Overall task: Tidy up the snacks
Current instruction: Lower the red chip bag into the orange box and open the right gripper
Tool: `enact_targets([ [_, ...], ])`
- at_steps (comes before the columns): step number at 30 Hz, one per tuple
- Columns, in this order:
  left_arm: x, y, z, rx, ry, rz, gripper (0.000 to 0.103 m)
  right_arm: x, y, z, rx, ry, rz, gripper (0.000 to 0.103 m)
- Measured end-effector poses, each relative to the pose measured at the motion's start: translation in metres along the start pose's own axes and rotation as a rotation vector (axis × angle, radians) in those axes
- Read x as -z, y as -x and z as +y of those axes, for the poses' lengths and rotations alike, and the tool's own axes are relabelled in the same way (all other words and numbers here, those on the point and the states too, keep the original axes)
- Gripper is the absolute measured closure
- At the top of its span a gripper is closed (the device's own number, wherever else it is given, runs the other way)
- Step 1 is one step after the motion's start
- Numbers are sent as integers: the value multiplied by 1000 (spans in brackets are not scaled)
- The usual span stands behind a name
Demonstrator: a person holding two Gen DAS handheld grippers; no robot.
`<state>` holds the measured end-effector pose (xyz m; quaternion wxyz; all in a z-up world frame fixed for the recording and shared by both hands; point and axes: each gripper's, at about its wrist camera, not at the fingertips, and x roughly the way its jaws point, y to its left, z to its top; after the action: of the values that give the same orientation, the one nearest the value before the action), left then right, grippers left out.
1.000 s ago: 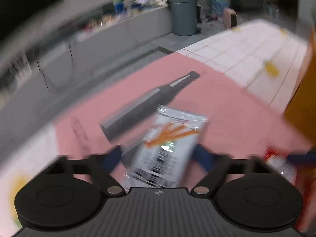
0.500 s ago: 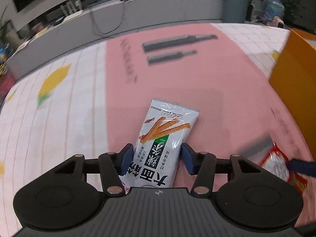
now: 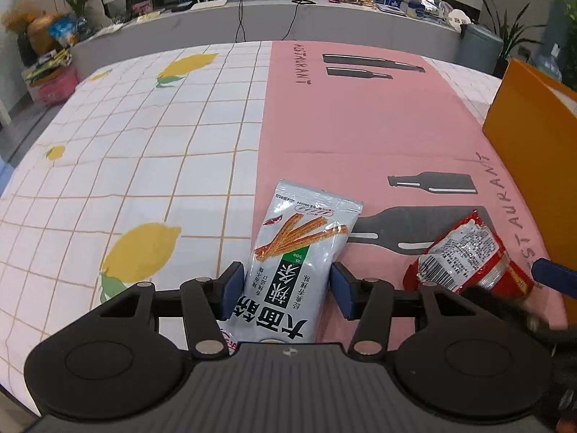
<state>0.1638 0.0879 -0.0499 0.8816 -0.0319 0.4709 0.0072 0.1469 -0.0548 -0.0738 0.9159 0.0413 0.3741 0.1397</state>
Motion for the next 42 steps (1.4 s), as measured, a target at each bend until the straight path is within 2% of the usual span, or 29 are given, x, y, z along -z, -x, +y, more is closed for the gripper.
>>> enact_targets([
  [4,0,0,2,21,-34,9,44,-25,23,5,-77,324,-52,3],
  [6,1,0,1,25,-54,13,44,-49,31,6,-145,487,-18,3],
  [8,0,-2,0,23,-69,18,44,-69,28,10,-204,693,76,3],
  [11,-3,-5,-2,20,-83,27,44,-80,15,24,-255,1017,204,3],
  [15,-7,-8,1,24,-90,39,44,-57,-10,49,-400,1383,424,3],
  [18,-9,-9,5,20,-89,41,44,-38,-36,59,-437,1536,552,3],
  [20,-10,-10,9,20,-90,39,44,-35,-53,62,-440,1566,588,3],
  [24,-13,-13,14,13,-72,36,43,-46,-75,62,-506,1554,616,6],
  [26,-15,-14,15,13,-64,40,43,-53,-86,61,-525,1523,659,11],
  [29,-16,-15,16,17,-55,40,43,-60,-100,56,-565,1437,732,14],
  [30,-16,-14,16,18,-56,38,44,-63,-103,55,-571,1410,730,16],
  [31,-15,-14,16,17,-58,35,44,-67,-103,55,-575,1399,719,19],
  [32,-15,-13,16,16,-60,33,44,-70,-102,54,-575,1386,710,29],
  [33,-14,-13,16,16,-61,32,44,-74,-102,52,-563,1372,699,33],
  [35,-14,-11,16,14,-49,29,44,-77,-97,46,-529,1342,670,34],
  [37,-13,-9,17,7,-31,25,45,-80,-87,41,-503,1291,603,34],
  [40,-13,-4,19,27,-8,24,46,-86,-59,39,-476,1142,500,34],
  [42,-13,3,19,34,2,4,46,-94,-40,34,-418,1061,426,34],
])
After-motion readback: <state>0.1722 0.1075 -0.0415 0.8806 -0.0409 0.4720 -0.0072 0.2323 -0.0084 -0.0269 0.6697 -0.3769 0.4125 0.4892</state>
